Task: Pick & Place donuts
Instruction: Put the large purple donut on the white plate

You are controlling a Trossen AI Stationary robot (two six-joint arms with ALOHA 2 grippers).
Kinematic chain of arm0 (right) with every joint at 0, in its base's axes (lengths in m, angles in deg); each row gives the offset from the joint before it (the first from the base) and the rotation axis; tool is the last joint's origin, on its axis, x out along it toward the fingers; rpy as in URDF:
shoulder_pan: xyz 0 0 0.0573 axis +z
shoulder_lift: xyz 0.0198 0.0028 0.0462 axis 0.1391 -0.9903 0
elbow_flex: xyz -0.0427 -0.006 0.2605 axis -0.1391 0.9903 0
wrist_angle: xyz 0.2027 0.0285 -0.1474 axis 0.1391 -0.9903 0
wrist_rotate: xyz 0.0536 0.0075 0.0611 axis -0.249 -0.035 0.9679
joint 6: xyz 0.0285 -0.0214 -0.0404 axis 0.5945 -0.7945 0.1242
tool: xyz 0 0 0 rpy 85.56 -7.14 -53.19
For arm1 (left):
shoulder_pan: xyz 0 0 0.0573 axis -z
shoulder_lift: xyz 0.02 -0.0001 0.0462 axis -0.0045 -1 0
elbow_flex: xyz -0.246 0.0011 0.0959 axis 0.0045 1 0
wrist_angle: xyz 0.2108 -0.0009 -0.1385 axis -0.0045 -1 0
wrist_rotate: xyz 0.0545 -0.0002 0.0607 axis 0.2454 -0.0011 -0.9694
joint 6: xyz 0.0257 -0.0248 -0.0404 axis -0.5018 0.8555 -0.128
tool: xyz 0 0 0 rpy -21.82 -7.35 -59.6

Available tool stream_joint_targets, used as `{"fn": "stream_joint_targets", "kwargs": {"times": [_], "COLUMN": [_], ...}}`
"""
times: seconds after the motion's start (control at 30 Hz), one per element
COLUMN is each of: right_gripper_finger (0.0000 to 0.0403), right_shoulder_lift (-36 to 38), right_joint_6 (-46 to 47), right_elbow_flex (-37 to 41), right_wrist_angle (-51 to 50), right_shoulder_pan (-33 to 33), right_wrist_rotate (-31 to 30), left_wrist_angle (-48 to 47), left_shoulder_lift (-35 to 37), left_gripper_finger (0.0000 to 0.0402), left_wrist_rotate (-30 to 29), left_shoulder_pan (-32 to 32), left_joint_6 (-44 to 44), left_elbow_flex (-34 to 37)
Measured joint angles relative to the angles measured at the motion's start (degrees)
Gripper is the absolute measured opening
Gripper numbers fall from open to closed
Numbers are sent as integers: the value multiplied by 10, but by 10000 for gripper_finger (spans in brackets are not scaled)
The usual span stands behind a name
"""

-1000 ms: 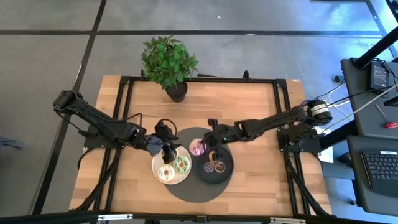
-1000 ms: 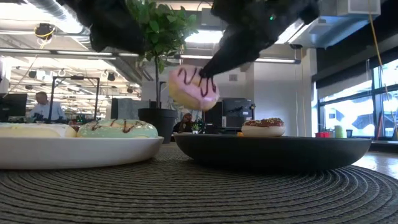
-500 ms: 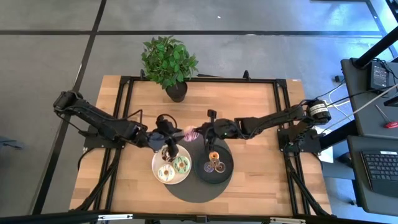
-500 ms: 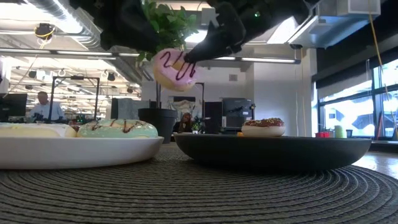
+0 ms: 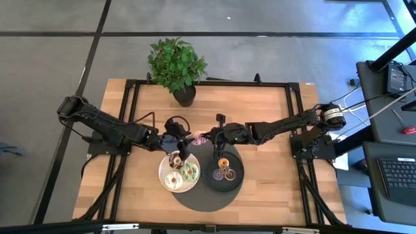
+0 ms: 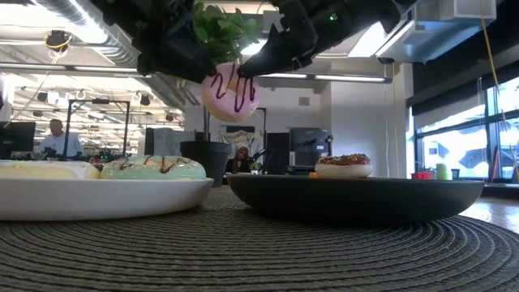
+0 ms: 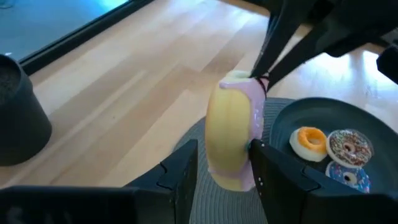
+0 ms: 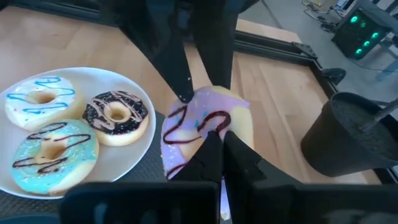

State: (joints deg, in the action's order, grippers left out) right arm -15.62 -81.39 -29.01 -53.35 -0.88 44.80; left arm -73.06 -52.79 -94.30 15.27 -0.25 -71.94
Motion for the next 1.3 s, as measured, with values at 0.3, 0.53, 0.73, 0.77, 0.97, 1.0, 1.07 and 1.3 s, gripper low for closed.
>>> {"fn": "stream_joint_targets", "kwargs": {"times": [0.3,0.53,0.73,0.77,0.97,1.0,1.07,1.3], "right_gripper_finger": [5,5,5,5,5,5,5,5], "right_shoulder_lift": [0,0,0,0,0,0,0,0], "right_joint_6": [-7,-7,-7,-7,-6,-6,-5,9], "right_elbow_flex": [0,0,0,0,0,0,0,0], "right_wrist_angle": [2,2,2,2,2,2,2,2], "right_shoulder_pan": [0,0,0,0,0,0,0,0], "right_wrist_rotate": [3,3,3,3,3,4,20,59], "left_wrist_angle": [1,1,7,7,7,7,6,3], "left_shoulder_lift": [0,0,0,0,0,0,0,0], "left_gripper_finger": [167,194,194,193,190,188,183,165], "left_wrist_rotate": [44,43,53,53,49,46,33,9], "left_shoulder_pan": [0,-4,-3,-3,-3,-3,-3,-3], "left_joint_6": [-35,-30,-40,-40,-41,-41,-41,-41], "left_elbow_flex": [0,0,0,0,0,0,0,0]}}
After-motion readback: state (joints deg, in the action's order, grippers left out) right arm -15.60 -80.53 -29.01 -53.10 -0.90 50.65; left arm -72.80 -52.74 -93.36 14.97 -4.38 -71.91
